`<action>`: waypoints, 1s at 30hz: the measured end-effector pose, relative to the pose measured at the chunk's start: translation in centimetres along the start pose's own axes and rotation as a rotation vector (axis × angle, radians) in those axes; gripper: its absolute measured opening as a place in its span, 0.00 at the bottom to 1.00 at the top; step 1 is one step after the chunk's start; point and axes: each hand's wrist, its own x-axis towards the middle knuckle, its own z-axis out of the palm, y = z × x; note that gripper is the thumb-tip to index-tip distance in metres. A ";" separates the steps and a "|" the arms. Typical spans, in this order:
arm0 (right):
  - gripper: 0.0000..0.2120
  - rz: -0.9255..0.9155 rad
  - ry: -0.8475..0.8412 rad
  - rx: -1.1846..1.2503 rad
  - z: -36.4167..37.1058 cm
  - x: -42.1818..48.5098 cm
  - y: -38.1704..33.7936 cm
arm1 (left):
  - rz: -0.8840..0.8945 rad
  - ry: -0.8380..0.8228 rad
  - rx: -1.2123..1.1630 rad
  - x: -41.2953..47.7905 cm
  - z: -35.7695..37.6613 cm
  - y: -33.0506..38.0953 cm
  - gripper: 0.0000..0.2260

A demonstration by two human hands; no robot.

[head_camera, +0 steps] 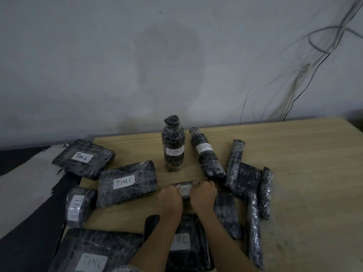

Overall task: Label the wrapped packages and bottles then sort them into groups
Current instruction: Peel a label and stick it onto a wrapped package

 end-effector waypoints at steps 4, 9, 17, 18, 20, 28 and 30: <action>0.20 -0.054 -0.090 0.079 -0.1 -0.3 1.0 | 0.072 0.022 0.070 -0.2 0.0 0.1 0.18; 0.15 -0.128 -0.057 -0.094 0.4 0.2 1.4 | 0.031 -0.020 0.033 -0.8 -0.3 0.5 0.18; 0.09 -0.237 -0.010 -0.293 1.3 0.2 1.0 | -0.142 -0.056 -0.058 -0.3 -0.8 1.1 0.19; 0.13 -0.207 0.006 -0.209 1.4 0.4 1.0 | -0.158 -0.040 -0.042 -0.1 -0.9 1.0 0.20; 0.17 -0.137 0.004 -0.111 1.1 0.6 0.9 | -0.183 0.000 -0.033 0.0 -0.9 0.7 0.20; 0.14 -0.014 0.056 0.063 -0.1 0.5 0.3 | -0.204 0.080 -0.102 0.0 -0.9 0.4 0.20; 0.13 0.005 0.038 0.126 -0.1 1.0 0.6 | -0.195 0.083 -0.124 -0.1 -1.0 0.3 0.20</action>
